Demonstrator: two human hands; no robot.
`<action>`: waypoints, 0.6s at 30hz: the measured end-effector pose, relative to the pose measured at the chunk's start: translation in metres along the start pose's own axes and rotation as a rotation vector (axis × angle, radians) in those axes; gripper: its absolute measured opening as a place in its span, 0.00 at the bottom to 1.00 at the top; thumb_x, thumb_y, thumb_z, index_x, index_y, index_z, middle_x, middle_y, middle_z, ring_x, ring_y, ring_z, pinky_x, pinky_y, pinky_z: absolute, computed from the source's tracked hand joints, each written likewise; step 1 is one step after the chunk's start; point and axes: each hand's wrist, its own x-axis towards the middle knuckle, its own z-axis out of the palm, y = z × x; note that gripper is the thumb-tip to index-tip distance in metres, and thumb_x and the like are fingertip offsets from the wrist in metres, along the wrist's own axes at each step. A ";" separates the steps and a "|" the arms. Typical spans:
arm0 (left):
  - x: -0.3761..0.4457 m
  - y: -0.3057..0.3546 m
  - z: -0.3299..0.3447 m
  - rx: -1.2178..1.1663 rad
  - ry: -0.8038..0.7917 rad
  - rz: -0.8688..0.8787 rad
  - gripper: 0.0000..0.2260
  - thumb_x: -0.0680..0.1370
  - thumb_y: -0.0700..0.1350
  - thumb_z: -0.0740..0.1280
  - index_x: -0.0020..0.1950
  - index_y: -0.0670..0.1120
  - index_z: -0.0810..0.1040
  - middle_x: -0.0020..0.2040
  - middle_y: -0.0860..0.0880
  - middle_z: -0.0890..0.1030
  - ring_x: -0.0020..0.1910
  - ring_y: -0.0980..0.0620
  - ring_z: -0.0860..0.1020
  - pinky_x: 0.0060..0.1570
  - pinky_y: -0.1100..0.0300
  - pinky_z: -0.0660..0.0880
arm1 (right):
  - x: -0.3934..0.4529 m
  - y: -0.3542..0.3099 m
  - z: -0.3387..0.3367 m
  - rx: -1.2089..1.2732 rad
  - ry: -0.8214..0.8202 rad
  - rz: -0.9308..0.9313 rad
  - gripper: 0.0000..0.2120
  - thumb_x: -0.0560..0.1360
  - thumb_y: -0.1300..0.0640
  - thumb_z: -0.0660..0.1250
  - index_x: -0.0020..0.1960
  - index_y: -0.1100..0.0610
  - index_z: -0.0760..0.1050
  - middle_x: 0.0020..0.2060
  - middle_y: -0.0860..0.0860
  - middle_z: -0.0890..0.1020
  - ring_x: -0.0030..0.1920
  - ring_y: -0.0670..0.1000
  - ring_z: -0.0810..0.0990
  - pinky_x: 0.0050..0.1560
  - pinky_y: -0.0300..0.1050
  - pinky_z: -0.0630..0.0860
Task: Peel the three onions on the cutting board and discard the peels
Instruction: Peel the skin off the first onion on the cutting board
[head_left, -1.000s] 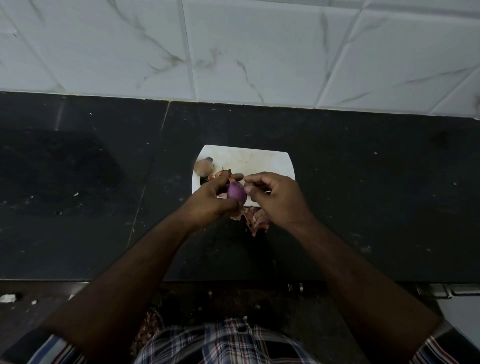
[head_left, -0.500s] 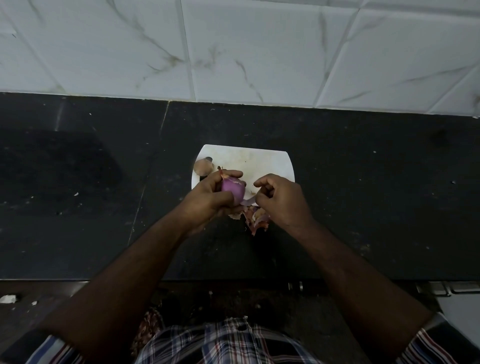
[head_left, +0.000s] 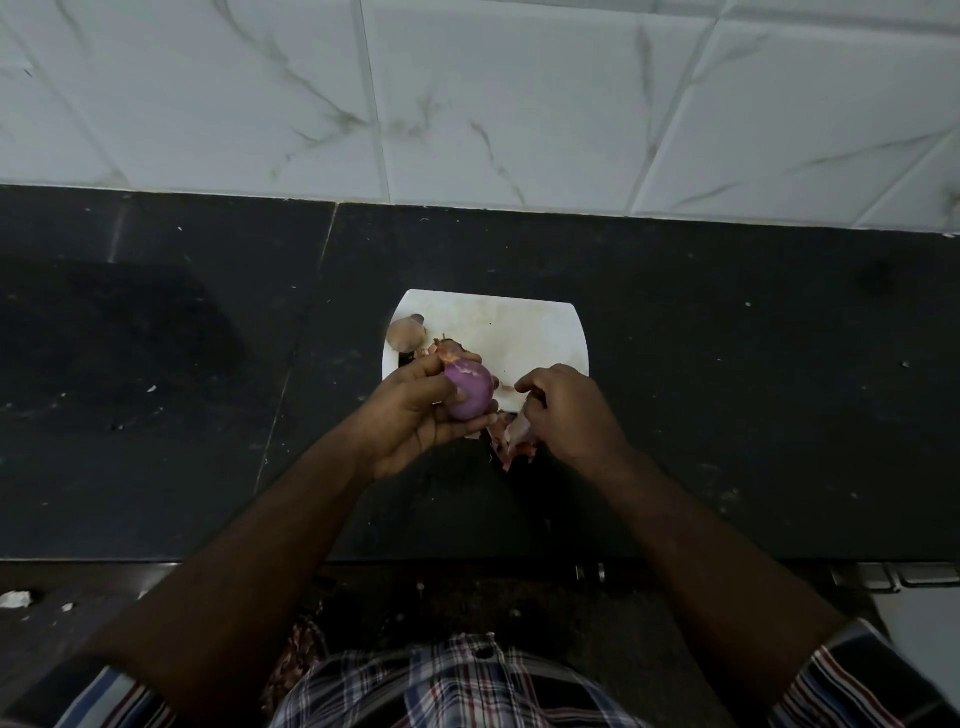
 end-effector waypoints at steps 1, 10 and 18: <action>0.001 -0.001 -0.002 0.006 0.004 0.006 0.24 0.70 0.33 0.66 0.67 0.41 0.74 0.66 0.35 0.77 0.60 0.36 0.81 0.54 0.49 0.82 | 0.000 0.001 -0.001 0.011 -0.015 0.001 0.13 0.78 0.61 0.64 0.60 0.57 0.81 0.55 0.54 0.83 0.56 0.52 0.80 0.55 0.44 0.74; 0.005 -0.009 -0.007 0.359 0.017 0.132 0.25 0.73 0.35 0.69 0.71 0.43 0.75 0.65 0.39 0.79 0.61 0.41 0.81 0.60 0.49 0.79 | 0.007 -0.027 -0.021 0.463 -0.012 0.027 0.10 0.76 0.50 0.72 0.56 0.50 0.83 0.49 0.42 0.85 0.46 0.43 0.82 0.50 0.47 0.81; 0.001 -0.003 0.000 0.543 0.002 0.168 0.21 0.75 0.28 0.68 0.62 0.49 0.79 0.54 0.44 0.86 0.53 0.46 0.84 0.58 0.52 0.79 | 0.011 -0.032 -0.014 0.709 -0.046 0.132 0.02 0.72 0.59 0.76 0.45 0.57 0.85 0.40 0.49 0.85 0.35 0.46 0.83 0.34 0.40 0.78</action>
